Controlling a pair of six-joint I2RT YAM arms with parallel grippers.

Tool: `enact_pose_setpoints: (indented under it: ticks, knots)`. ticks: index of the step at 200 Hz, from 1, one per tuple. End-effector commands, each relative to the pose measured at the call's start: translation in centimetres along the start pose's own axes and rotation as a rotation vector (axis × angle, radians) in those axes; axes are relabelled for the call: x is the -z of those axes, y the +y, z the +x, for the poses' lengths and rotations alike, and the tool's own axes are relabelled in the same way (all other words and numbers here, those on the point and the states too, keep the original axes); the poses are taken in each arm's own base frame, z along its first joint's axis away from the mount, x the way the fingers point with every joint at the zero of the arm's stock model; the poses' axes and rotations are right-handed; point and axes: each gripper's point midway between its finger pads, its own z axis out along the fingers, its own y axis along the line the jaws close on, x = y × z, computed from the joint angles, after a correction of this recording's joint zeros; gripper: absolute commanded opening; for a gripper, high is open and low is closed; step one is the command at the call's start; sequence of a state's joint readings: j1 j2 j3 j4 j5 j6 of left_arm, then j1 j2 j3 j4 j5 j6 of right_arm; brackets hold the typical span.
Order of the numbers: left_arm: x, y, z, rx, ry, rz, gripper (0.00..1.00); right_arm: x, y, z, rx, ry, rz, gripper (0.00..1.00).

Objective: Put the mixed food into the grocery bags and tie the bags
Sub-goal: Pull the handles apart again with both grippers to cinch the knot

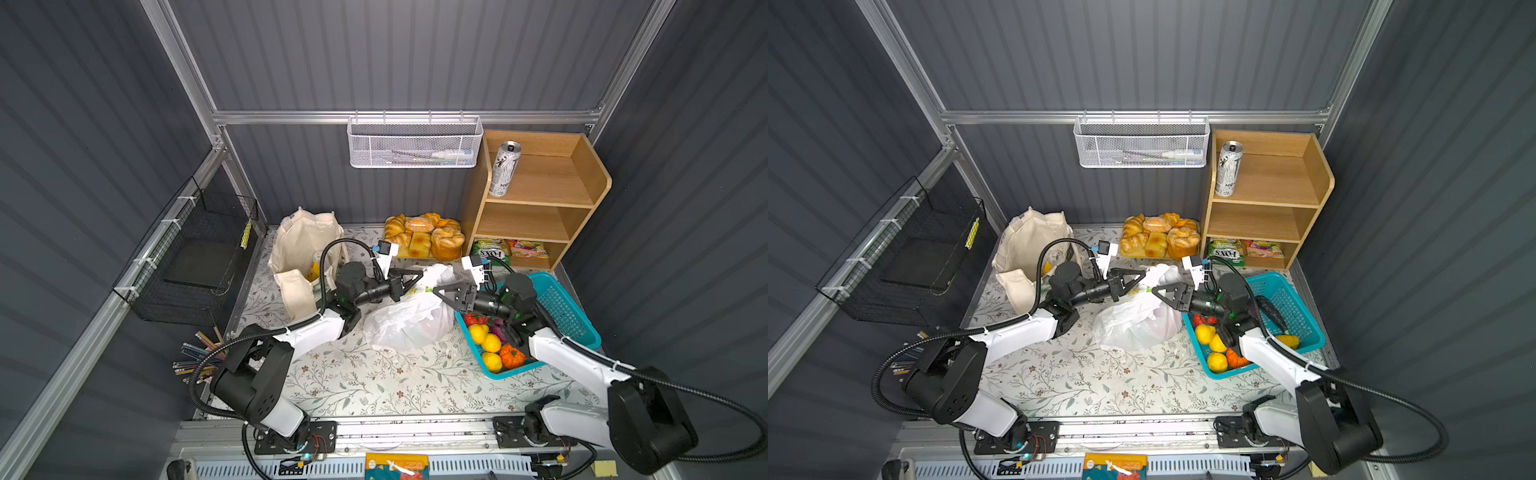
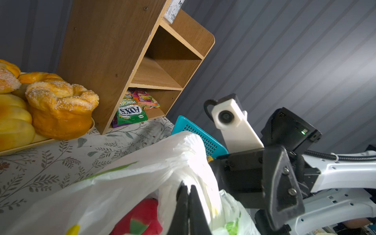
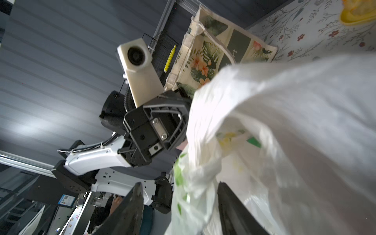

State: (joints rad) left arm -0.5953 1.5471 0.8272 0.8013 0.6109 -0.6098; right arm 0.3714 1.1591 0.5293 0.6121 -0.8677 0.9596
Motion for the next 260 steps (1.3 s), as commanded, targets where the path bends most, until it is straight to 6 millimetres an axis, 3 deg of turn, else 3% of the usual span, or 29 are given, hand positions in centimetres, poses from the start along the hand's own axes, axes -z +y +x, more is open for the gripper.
enact_pose_setpoints:
  ticks: [1, 39, 82, 87, 111, 146, 184, 203, 228, 260]
  knots:
    - [0.1, 0.0, 0.3, -0.026, 0.015, -0.022, 0.0, 1.3, -2.0, 2.2, -0.003, 0.016, 0.101, 0.58]
    - [0.0, 0.7, 0.7, -0.031, 0.032, -0.05, 0.0, 1.6, -4.1, 4.3, -0.021, 0.055, 0.197, 0.46]
    - [-0.1, 0.7, 0.7, -0.035, 0.038, -0.049, 0.0, -0.3, -3.9, 4.8, 0.014, 0.109, 0.212, 0.46]
    - [-0.1, 0.7, 0.6, -0.035, 0.038, -0.048, 0.0, -0.7, -4.6, 5.1, 0.0, 0.127, 0.226, 0.46]
    - [-0.3, 0.7, 0.6, -0.037, 0.04, -0.045, 0.0, -1.4, -4.7, 4.7, 0.006, 0.127, 0.222, 0.46]
    - [-0.4, 0.7, 0.6, -0.034, 0.045, -0.041, 0.0, -2.5, -3.8, 3.7, 0.021, 0.137, 0.198, 0.55]
    - [-0.4, 0.7, 0.7, -0.03, 0.05, -0.037, 0.0, -4.3, -2.8, 3.1, 0.033, 0.156, 0.164, 0.55]
    - [-0.4, 0.8, 0.7, -0.029, 0.05, -0.041, 0.0, -4.9, -2.7, 2.9, 0.028, 0.164, 0.15, 0.4]
    - [-0.2, 0.9, 0.1, -0.019, 0.032, -0.057, 0.0, -4.9, -2.8, 3.0, 0.015, 0.164, 0.151, 0.0]
    - [1.3, 1.8, -2.7, 0.0, -0.045, -0.09, 0.0, -3.3, -3.2, 2.7, 0.034, 0.134, 0.225, 0.0]
